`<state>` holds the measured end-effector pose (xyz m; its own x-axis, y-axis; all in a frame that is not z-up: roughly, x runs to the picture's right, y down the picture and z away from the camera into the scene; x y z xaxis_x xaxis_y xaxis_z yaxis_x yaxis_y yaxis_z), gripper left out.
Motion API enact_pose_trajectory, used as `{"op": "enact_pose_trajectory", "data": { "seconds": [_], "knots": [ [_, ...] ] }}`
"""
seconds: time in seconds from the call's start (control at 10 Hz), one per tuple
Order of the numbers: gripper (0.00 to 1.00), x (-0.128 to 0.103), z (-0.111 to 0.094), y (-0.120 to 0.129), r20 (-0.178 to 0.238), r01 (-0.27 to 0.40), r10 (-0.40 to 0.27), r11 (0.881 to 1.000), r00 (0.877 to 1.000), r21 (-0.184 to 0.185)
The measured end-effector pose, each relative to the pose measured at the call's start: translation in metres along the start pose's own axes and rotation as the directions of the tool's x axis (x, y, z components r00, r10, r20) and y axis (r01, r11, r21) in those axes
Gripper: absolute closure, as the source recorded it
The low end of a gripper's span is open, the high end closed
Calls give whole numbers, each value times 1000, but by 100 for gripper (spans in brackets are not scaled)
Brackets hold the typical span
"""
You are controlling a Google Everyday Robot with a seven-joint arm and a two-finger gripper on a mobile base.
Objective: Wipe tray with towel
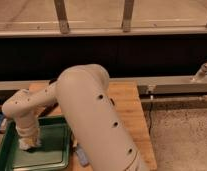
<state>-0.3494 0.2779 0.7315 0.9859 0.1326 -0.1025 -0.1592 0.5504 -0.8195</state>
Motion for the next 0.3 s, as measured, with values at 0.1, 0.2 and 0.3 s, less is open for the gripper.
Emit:
{"op": "enact_pose_trajectory", "data": {
  "seconds": [0.1, 0.2, 0.3],
  "knots": [
    [100, 11, -2, 4, 2, -15, 15, 1000, 1000, 5],
    [100, 27, -6, 8, 12, -40, 40, 999, 999, 18],
    [96, 45, -14, 10, 37, -66, 65, 997, 997, 36]
  ]
}}
